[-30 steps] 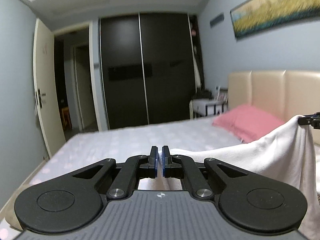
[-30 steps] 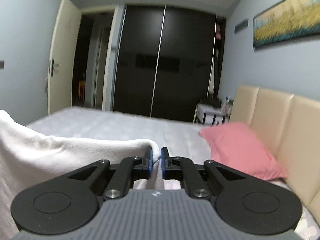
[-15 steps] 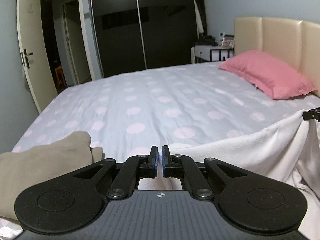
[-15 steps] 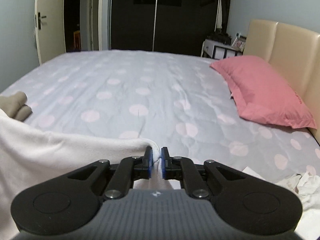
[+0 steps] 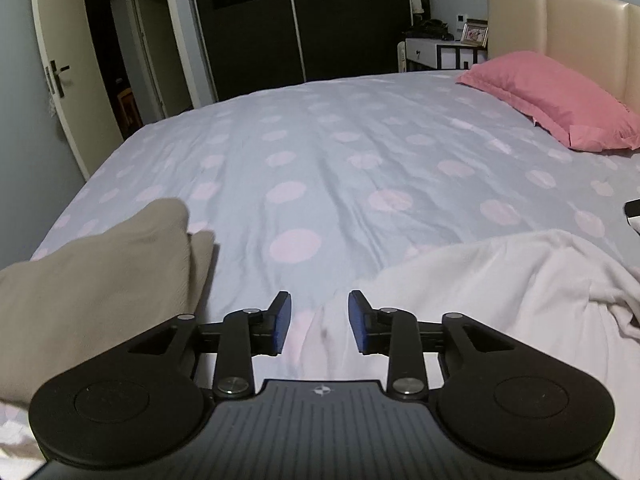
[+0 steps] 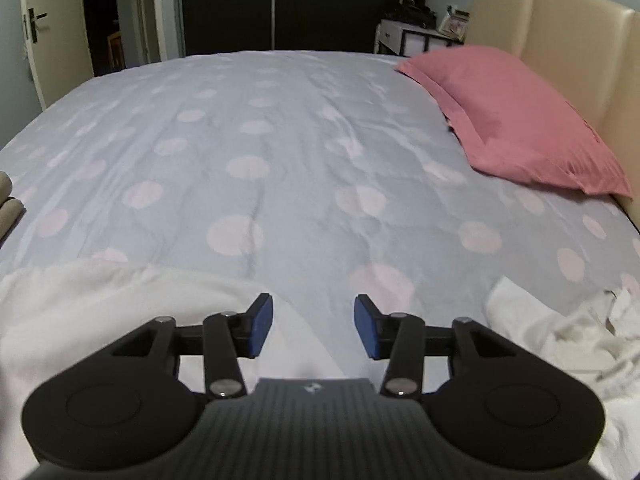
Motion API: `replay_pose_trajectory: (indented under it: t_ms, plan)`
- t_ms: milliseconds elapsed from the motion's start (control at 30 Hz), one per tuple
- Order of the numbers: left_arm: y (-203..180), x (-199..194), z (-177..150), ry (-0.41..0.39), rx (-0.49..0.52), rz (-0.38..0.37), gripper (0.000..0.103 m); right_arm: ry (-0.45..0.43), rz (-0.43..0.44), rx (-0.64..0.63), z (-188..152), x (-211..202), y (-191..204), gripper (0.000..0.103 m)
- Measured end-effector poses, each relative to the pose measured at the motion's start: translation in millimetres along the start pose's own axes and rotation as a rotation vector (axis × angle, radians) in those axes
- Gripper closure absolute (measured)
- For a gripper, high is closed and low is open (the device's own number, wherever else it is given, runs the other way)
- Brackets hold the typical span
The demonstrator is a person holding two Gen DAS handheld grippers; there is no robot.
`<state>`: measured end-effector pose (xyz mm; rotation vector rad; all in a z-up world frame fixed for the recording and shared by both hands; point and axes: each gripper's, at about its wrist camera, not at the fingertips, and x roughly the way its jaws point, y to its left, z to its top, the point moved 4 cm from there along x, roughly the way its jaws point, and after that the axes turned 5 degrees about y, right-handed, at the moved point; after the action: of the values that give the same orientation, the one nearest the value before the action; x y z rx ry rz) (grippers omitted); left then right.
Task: Fold clothes
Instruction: 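Lower the shirt flat onto the bed and open both grippers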
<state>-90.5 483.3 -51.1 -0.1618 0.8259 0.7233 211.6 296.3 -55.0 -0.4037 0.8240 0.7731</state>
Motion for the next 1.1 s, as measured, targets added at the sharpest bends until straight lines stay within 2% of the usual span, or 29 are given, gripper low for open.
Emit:
replay_pose_trajectory:
  t_ms: [200,533,633,700,767,833,900,967,1033,1100]
  plan:
    - [12,-19,-29,0.067,-0.036,-0.019,0.071,0.09,0.031,0.035,-28,-17,-33,0.054]
    - [-3,-68,-86,0.134,0.011,-0.071,0.071,0.304,0.103,0.024,-122,-52,-78,0.055]
    - [-5,-81,-99,0.142,0.01,-0.077,0.065,0.356,0.118,0.009,-148,-60,-85,0.054]
    - [-5,-89,-107,0.142,-0.001,-0.079,0.065,0.382,0.112,-0.004,-165,-62,-90,0.051]
    - [-4,-95,-115,0.146,-0.032,-0.086,0.065,0.406,0.095,-0.007,-182,-61,-95,0.042]
    - [-5,-99,-123,0.155,-0.054,-0.086,0.065,0.444,0.079,-0.003,-199,-57,-100,0.043]
    - [-7,-100,-131,0.172,-0.059,-0.08,0.065,0.486,0.094,0.007,-214,-55,-101,0.054]
    - [-10,-100,-137,0.184,-0.047,-0.073,0.065,0.514,0.123,0.015,-224,-57,-99,0.089]
    - [-13,-99,-141,0.191,-0.037,-0.063,0.065,0.485,0.106,0.01,-218,-66,-102,0.096]
    - [-13,-98,-144,0.197,-0.036,-0.057,0.065,0.447,0.079,0.003,-210,-77,-107,0.098]
